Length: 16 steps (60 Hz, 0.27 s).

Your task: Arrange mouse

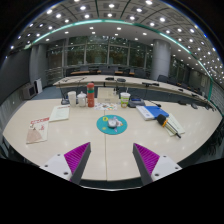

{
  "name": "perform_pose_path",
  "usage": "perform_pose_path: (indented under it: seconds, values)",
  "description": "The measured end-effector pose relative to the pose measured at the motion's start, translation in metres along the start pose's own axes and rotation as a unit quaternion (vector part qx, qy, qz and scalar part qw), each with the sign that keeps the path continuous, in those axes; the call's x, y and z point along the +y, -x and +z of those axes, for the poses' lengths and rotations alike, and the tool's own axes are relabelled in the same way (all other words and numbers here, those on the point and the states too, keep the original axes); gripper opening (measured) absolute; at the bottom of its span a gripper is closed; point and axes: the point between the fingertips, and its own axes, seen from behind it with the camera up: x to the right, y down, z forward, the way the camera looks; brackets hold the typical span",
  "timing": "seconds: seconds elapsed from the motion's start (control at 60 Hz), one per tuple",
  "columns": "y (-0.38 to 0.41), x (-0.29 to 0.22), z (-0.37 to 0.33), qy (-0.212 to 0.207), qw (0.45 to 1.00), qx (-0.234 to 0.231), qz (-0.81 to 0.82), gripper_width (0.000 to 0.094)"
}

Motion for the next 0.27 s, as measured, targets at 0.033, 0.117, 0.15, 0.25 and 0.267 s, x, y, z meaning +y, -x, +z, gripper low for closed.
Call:
perform_pose_path:
  seconds: [0.033,0.117,0.15,0.25,0.267]
  values:
    - [0.0008,-0.0019,-0.0028,-0.001,1.000,0.000,0.001,0.0861]
    - [0.0042,-0.0058,-0.0056,-0.008,1.000,-0.002,-0.004,0.0860]
    - [0.0052,-0.0079,-0.0055,-0.012,1.000,-0.003,-0.003,0.0860]
    - [0.0067,-0.0084,-0.0070,-0.013,1.000,-0.004,-0.002,0.0859]
    - [0.0066,-0.0087,-0.0070,-0.014,1.000,-0.003,-0.003,0.0860]
